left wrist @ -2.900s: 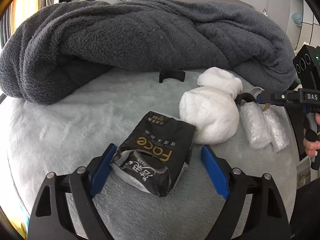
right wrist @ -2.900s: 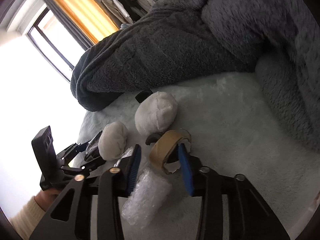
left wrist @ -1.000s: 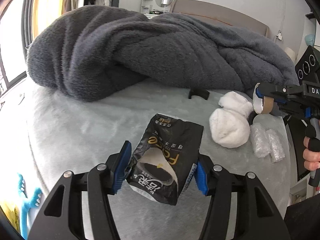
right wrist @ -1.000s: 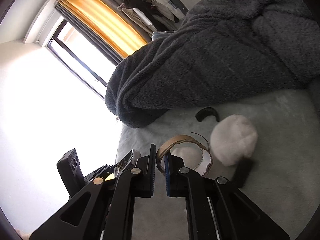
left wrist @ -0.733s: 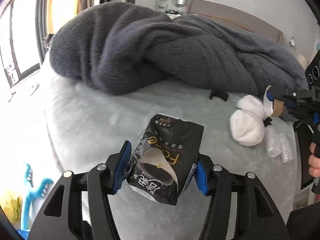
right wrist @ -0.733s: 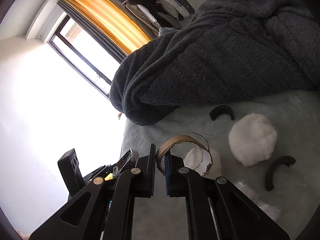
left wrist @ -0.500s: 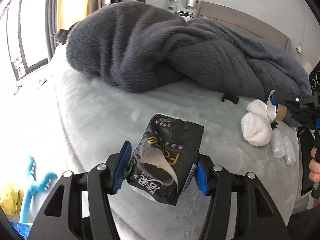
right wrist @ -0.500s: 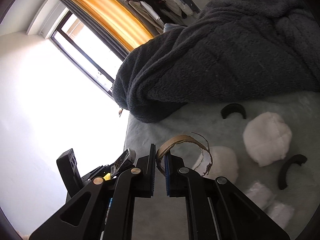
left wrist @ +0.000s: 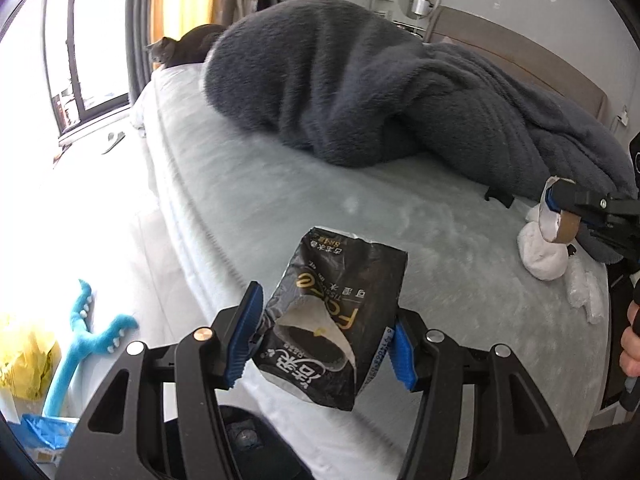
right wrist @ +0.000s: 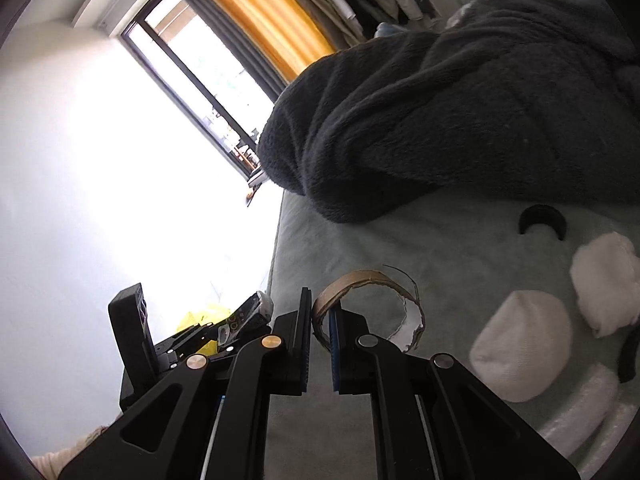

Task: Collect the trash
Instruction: 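Carry the black pack and tape core toward the bin beside the bed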

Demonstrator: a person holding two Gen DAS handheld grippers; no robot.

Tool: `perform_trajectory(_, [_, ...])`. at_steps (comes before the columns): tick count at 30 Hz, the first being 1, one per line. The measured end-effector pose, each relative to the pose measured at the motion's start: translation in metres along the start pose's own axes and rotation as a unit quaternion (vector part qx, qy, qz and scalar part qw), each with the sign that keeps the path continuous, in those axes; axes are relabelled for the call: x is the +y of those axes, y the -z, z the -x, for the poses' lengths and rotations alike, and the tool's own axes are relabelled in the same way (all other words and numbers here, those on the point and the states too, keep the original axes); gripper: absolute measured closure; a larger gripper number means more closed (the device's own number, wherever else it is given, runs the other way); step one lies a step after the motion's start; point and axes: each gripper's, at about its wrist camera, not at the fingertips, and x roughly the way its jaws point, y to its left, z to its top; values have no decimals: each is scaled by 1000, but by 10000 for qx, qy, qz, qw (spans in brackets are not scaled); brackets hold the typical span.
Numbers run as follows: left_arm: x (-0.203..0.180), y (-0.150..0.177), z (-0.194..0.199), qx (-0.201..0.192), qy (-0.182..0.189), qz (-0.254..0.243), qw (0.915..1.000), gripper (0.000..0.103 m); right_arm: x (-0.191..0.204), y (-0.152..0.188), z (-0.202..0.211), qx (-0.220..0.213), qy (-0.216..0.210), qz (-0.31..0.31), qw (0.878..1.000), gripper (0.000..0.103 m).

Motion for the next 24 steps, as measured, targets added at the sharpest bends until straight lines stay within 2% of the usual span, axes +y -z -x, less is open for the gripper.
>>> perform_trajectory(14, [59, 26, 29, 82, -506, 665, 9965, 43, 75, 16, -52, 527, 243, 1041, 9929, 95])
perform_trajectory(19, [78, 37, 43, 85, -692, 745, 9948, 43, 106, 29, -70, 733, 156, 1409, 9872, 95])
perform_trajectory(24, [103, 57, 49, 316, -794, 965, 9917, 43, 138, 48, -87, 941, 60, 1766, 9798, 95])
